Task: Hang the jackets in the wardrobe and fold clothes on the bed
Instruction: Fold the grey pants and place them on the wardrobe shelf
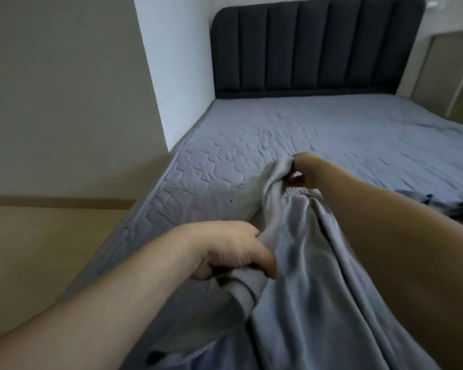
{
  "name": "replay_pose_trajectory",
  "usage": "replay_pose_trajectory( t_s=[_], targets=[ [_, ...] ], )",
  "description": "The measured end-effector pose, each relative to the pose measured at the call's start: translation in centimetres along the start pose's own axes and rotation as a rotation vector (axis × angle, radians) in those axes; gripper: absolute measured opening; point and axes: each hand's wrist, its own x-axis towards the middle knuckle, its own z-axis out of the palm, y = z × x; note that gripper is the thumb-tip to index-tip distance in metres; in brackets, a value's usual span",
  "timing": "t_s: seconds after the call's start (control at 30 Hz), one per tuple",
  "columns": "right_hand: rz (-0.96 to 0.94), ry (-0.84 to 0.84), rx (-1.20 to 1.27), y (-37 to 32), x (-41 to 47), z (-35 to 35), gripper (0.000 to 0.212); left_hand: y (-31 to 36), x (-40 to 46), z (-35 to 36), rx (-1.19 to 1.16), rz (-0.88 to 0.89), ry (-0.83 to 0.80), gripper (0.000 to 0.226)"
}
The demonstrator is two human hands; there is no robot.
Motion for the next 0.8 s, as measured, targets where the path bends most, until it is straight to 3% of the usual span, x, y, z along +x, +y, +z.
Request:
replay_pose_trajectory(
  t_s=[0.1, 0.17, 0.27, 0.3, 0.37, 0.47, 0.53, 0.57, 0.67, 0.8],
  targets=[
    [0.152, 0.047, 0.205, 4.4, -2.4, -8.3, 0.040, 3.8, 4.5, 9.0, 0.075, 0.069, -0.019, 0.020],
    [0.320, -0.086, 0.217, 8.1, -4.2, -10.3, 0.052, 4.3, 6.7, 13.5, 0.117, 0.108, -0.024, 0.018],
    [0.417, -0.233, 0.090, 13.3, -6.9, -12.5, 0.039, 4.1, 7.9, 18.5, 0.042, 0.016, -0.312, 0.012],
    [0.396, -0.251, 0.019, 14.4, -7.4, -12.9, 0.031, 3.7, 7.8, 19.0, 0.124, 0.015, -0.328, 0.009],
    [0.358, -0.286, -0.093, 15.2, -7.9, -12.8, 0.029, 2.4, 8.0, 18.1, 0.292, 0.048, -0.203, 0.009],
    [0.308, -0.278, -0.313, 14.6, -8.5, -11.6, 0.037, -0.4, 7.8, 13.9, 0.497, 0.031, 0.290, 0.016],
    [0.253, -0.236, -0.405, 14.4, -9.0, -10.6, 0.044, -2.5, 7.7, 11.0, 0.719, -0.111, 0.658, 0.031],
    [0.238, -0.222, -0.400, 14.3, -9.3, -10.2, 0.043, -3.6, 7.6, 10.0, 0.734, -0.221, 0.736, 0.043],
    [0.169, -0.133, -0.283, 14.3, -9.5, -10.2, 0.043, -5.9, 8.1, 9.1, 0.503, -0.347, 0.684, 0.060],
    [0.095, 0.035, -0.472, 15.0, -10.0, -11.8, 0.038, -6.2, 9.5, 8.5, 0.728, -0.378, 0.497, 0.050]
  ],
)
